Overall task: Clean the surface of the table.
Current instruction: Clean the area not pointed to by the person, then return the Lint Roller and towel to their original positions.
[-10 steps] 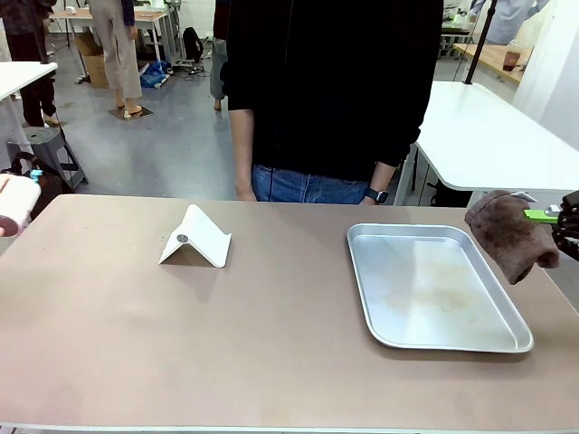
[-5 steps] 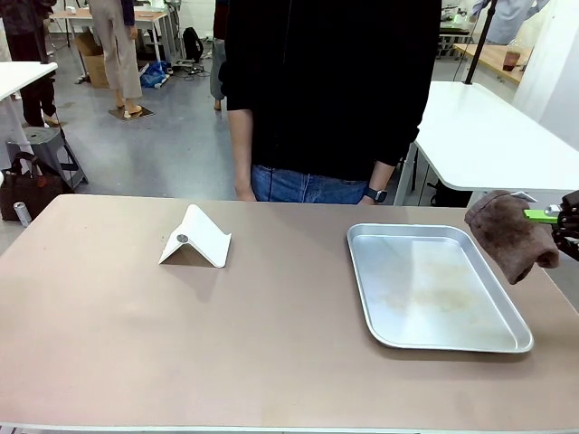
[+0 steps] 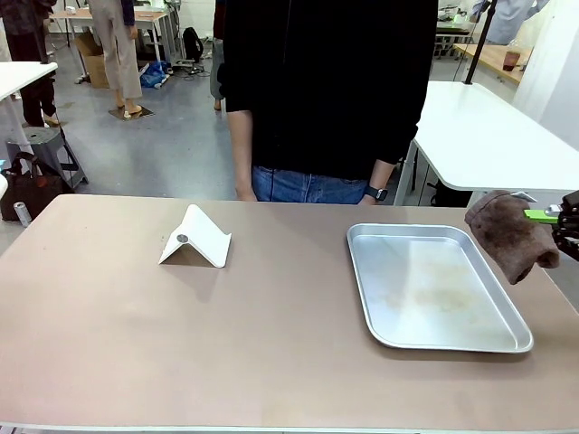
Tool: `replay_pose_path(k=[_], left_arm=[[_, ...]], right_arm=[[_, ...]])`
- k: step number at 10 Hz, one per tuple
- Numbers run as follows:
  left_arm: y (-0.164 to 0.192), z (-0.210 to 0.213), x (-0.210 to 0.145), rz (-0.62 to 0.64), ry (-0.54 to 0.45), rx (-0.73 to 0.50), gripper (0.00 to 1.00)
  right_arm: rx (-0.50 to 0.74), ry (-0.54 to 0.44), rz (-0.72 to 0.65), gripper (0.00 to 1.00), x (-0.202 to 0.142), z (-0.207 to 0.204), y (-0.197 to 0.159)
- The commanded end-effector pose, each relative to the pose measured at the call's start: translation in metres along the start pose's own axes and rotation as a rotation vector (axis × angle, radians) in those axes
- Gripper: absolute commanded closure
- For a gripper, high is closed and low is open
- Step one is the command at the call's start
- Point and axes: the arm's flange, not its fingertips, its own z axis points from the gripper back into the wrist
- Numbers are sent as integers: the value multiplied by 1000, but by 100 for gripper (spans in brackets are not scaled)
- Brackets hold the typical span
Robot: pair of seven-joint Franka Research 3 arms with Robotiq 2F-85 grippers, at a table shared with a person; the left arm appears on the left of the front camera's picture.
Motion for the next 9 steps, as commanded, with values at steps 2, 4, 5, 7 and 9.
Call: replay_pose_path(k=[2,4,5,7,9], left_arm=[[-1,-3,-5,11,-10,1,79],[-1,-3,-5,11,-10,1,79],[-1,-3,-5,11,-10,1,79],[-1,-3,-5,11,-10,1,79],[-1,-3,-5,11,-10,1,79]], right_arm=[[3,10,14,88,-1,3,2],[3,10,14,88,-1,3,2],[3,10,14,88,-1,3,2],[3,10,14,88,-1,3,2],[3,10,14,88,-1,3,2]])
